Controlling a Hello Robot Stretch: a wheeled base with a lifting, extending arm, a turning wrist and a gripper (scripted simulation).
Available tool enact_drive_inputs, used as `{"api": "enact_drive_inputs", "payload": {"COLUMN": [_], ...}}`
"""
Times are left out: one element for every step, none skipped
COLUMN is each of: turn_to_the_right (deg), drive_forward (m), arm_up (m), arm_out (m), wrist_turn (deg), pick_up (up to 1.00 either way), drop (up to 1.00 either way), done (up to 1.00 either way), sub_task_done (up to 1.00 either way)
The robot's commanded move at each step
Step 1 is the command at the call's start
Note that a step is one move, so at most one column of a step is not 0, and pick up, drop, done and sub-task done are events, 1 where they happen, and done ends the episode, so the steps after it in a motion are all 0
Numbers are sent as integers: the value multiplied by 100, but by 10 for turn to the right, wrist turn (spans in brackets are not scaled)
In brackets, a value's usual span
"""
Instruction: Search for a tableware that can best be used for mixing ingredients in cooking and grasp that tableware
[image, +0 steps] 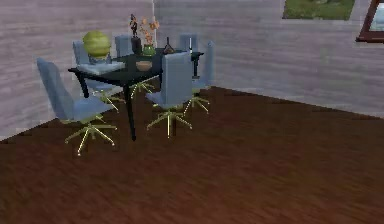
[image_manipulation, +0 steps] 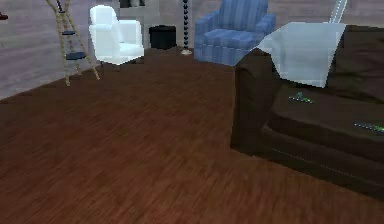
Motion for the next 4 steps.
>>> {"api": "enact_drive_inputs", "payload": {"turn_to_the_right": [-120, 0, -60, 0], "drive_forward": [0, 100, 0, 45], "arm_up": [0, 0, 0, 0], "arm_out": [0, 0, 0, 0], "wrist_turn": [0, 0, 0, 0], "pick_up": [0, 0, 0, 0], "drop": [0, 0, 0, 0], "done": [0, 0, 0, 0], "sub_task_done": [0, 0, 0, 0]}}
